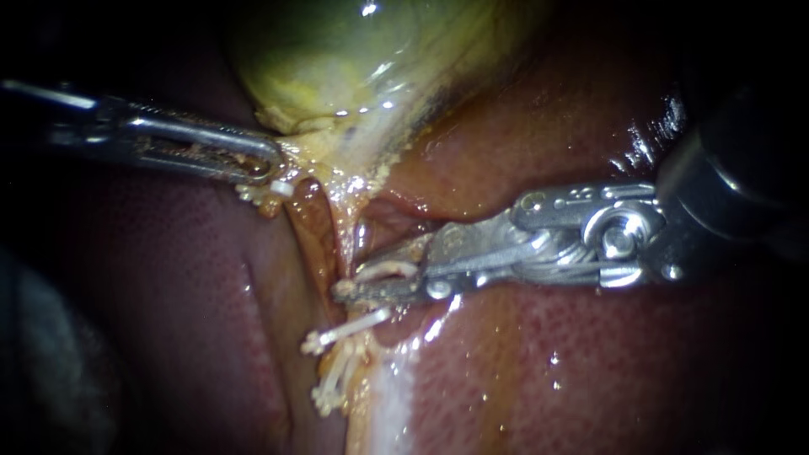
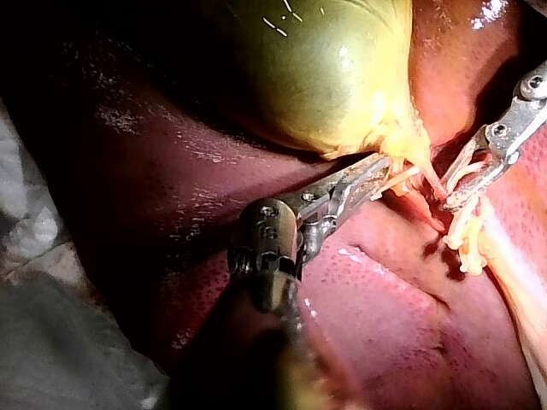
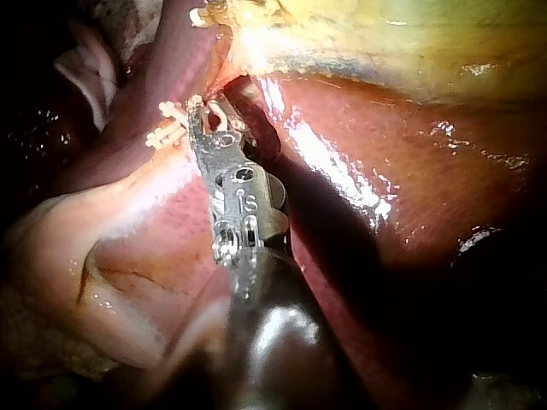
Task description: Clipping second clip right tube
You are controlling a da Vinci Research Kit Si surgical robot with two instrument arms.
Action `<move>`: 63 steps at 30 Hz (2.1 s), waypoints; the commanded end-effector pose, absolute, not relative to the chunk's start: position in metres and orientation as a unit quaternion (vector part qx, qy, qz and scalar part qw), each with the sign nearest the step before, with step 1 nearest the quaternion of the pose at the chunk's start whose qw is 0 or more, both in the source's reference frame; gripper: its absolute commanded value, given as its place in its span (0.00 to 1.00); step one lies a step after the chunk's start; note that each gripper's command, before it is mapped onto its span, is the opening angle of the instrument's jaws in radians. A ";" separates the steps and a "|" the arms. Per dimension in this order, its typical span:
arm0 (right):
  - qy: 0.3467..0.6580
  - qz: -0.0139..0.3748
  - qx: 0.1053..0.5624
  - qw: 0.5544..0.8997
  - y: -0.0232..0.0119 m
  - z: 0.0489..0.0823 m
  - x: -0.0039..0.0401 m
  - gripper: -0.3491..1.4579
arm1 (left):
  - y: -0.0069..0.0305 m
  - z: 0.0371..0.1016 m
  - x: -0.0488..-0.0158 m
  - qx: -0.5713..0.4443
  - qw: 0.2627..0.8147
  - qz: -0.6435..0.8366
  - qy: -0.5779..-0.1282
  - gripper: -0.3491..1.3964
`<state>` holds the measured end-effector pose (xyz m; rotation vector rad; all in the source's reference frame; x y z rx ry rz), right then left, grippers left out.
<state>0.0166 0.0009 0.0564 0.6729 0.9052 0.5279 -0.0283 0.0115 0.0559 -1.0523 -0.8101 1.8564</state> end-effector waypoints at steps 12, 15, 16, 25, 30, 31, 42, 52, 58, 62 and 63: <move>0.427 0.254 0.324 0.805 0.0009 0.0567 0.0161 0.45 | 0.0115 0.0559 -0.0282 -0.419 0.416 0.740 -0.323 0.00; 0.430 0.273 0.335 0.793 0.0005 0.0572 0.0162 0.46 | 0.0115 0.0559 -0.0282 -0.419 0.416 0.740 -0.323 0.00; 0.433 0.282 0.341 0.785 0.0002 0.0575 0.0163 0.46 | 0.0115 0.0559 -0.0282 -0.419 0.416 0.740 -0.323 0.00; 0.472 0.330 0.399 0.714 -0.0013 0.0594 0.0180 0.47 | 0.0115 0.0559 -0.0282 -0.419 0.416 0.740 -0.323 0.00; 0.484 0.334 0.414 0.695 -0.0016 0.0594 0.0193 0.47 | 0.0115 0.0559 -0.0282 -0.419 0.416 0.740 -0.323 0.00; 0.484 0.333 0.415 0.695 -0.0017 0.0594 0.0195 0.47 | 0.0115 0.0559 -0.0282 -0.419 0.416 0.740 -0.323 0.00; 0.483 0.314 0.444 0.686 -0.0035 0.0613 0.0213 0.47 | 0.0115 0.0559 -0.0283 -0.419 0.416 0.739 -0.323 0.00; 0.504 0.297 0.469 0.662 -0.0037 0.0610 0.0222 0.46 | 0.0115 0.0559 -0.0282 -0.419 0.416 0.740 -0.323 0.00; 0.510 0.283 0.488 0.650 -0.0037 0.0585 0.0224 0.46 | 0.0115 0.0559 -0.0282 -0.419 0.416 0.740 -0.323 0.00; 0.517 0.272 0.506 0.635 -0.0034 0.0560 0.0226 0.45 | 0.0115 0.0559 -0.0282 -0.419 0.416 0.740 -0.323 0.00; 0.516 0.269 0.509 0.633 -0.0033 0.0555 0.0226 0.44 | 0.0115 0.0559 -0.0281 -0.419 0.416 0.740 -0.323 0.00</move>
